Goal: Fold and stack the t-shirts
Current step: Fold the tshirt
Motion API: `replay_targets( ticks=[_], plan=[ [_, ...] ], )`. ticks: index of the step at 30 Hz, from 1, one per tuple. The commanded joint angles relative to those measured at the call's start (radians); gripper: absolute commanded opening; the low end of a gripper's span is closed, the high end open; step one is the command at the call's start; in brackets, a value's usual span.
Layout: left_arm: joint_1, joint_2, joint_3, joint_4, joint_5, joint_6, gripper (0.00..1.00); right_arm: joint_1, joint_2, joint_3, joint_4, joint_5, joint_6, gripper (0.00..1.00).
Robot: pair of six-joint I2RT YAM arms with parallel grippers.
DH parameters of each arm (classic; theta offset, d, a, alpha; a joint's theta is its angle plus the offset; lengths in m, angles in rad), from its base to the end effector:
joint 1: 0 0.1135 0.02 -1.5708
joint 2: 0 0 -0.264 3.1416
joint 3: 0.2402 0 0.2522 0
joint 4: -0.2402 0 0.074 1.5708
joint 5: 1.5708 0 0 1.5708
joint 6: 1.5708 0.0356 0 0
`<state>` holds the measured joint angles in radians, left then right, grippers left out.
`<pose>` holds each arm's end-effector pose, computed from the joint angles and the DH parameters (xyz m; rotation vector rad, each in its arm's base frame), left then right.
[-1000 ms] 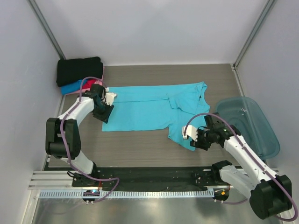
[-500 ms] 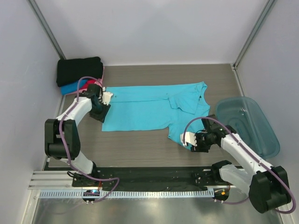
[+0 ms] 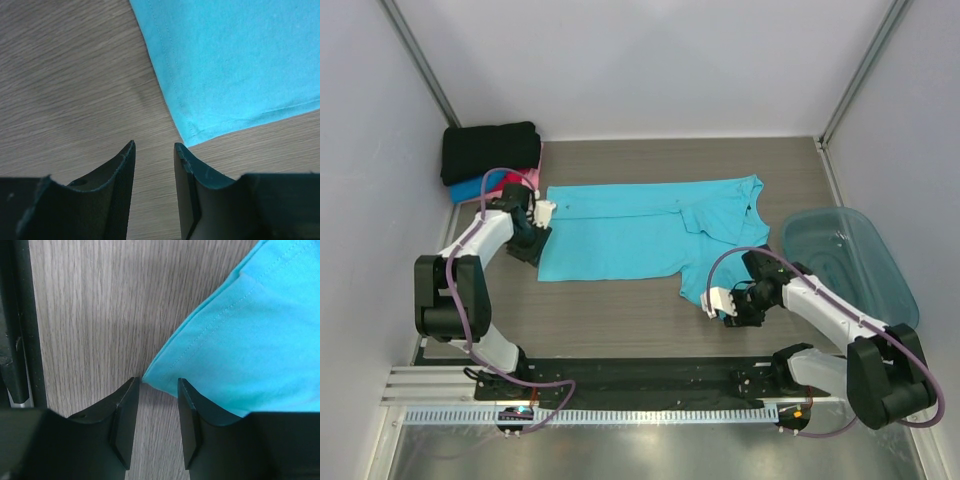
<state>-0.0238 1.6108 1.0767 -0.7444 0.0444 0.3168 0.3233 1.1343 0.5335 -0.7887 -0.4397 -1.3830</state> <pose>0.3034 -0.0088 0.1993 0.4915 2.8033 -0.0014 0.1502 0.0663 0.1593 -2.0989 1.7583 0.4021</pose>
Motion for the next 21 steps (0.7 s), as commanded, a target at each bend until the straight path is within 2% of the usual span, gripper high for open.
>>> replay_targets(
  ticks=[1,4,7,9,10,15,21],
  plan=[
    [0.010,-0.029,-0.014,0.025,-0.012,-0.010,0.38,0.014,0.002,-0.006,0.012,-0.021,-0.048,0.42],
    [0.018,-0.041,-0.027,0.020,-0.012,-0.010,0.38,0.029,0.013,-0.010,0.017,-0.014,-0.031,0.28],
    [0.050,-0.052,-0.040,0.005,-0.003,-0.013,0.40,0.036,0.015,0.009,0.026,0.005,0.021,0.11],
    [0.068,-0.052,-0.034,-0.015,0.021,-0.024,0.42,0.034,-0.011,0.035,0.031,0.027,0.051,0.04],
    [0.082,-0.049,-0.015,-0.056,0.081,-0.045,0.43,0.034,-0.027,0.043,0.029,0.035,0.068,0.01],
    [0.183,0.035,0.043,-0.179,0.284,-0.142,0.44,0.034,-0.175,0.095,0.026,0.053,0.195,0.01],
    [0.186,0.133,0.084,-0.173,0.327,-0.151,0.44,0.034,-0.223,0.112,0.017,0.101,0.271,0.01]
  ],
)
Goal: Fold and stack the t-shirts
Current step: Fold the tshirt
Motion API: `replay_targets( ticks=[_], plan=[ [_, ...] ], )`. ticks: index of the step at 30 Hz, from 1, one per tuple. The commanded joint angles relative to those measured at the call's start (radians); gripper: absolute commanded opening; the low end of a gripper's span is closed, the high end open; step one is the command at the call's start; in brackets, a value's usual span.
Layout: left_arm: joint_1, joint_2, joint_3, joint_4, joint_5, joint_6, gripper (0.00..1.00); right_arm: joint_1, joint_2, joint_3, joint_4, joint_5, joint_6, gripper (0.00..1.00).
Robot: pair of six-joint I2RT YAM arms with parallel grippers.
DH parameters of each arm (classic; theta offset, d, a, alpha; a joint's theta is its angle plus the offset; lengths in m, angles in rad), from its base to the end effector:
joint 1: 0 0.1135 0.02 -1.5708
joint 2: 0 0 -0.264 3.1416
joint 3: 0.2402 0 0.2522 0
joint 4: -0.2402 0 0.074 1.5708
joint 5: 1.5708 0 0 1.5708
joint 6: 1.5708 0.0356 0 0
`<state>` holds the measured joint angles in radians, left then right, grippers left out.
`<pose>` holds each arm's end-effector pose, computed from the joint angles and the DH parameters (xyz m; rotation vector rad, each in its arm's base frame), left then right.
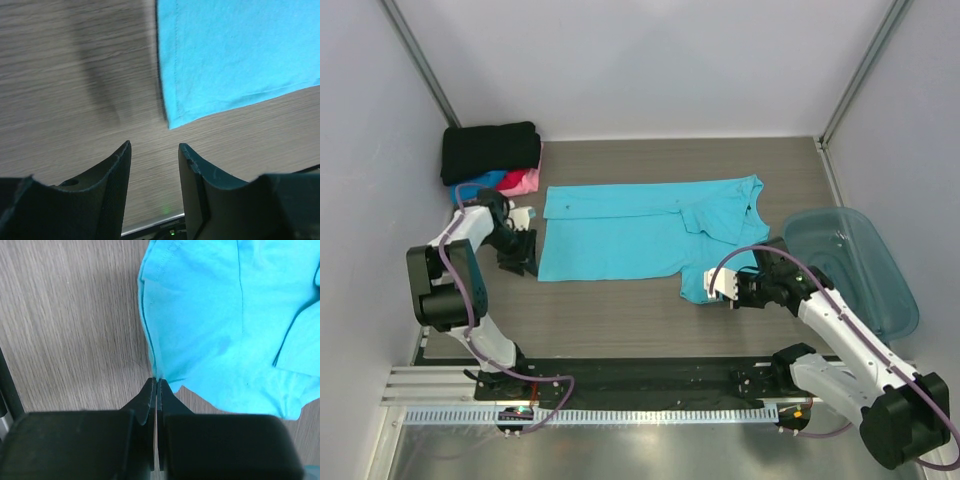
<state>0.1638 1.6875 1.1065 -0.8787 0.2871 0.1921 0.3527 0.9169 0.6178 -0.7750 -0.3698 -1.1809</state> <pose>0.2980 0.0390 0.1839 0.0656 2.9562 -0.3915 0.1478 0.0681 0.2140 -1.8477 1.7443 0.1756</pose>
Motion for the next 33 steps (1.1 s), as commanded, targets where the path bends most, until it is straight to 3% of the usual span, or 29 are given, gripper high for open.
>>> replay_targets(
  ticks=[1,15,21,31,33],
  plan=[
    [-0.001,0.075,0.068,-0.045,0.086,-0.028,0.44,0.006,-0.009,0.028,0.003,0.035,0.073,0.01],
    [0.000,0.161,0.072,-0.040,0.095,-0.037,0.41,0.006,-0.003,0.028,0.034,0.051,0.129,0.01],
    [-0.001,0.184,0.070,-0.055,0.110,-0.036,0.31,0.006,-0.001,0.016,0.052,0.063,0.133,0.01],
    [-0.015,0.218,0.099,-0.075,0.136,-0.034,0.30,0.006,-0.004,-0.006,0.083,0.072,0.167,0.01],
    [-0.018,0.222,0.108,-0.082,0.138,-0.036,0.24,0.006,-0.004,-0.003,0.088,0.075,0.171,0.01]
  ],
)
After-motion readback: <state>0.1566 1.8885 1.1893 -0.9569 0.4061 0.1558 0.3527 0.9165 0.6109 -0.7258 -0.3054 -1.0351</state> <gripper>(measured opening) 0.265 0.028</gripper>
